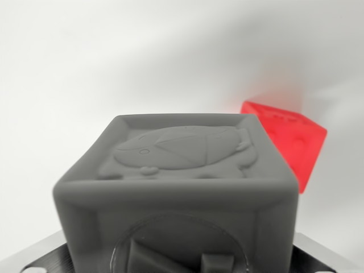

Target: Destack cube

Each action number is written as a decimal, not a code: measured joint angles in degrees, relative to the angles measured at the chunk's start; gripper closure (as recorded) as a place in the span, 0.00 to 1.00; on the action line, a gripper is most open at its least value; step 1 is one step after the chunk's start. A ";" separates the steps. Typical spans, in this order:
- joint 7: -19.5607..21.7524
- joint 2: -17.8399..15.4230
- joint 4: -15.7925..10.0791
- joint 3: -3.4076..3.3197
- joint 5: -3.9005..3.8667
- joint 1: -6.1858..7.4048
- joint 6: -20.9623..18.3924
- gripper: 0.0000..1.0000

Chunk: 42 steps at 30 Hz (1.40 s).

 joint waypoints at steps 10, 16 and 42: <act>-0.63 2.99 2.80 0.30 -0.56 1.00 0.21 1.00; -1.04 4.79 4.56 0.49 -0.98 1.56 0.25 1.00; -3.23 12.29 12.36 0.81 -2.40 4.19 0.16 1.00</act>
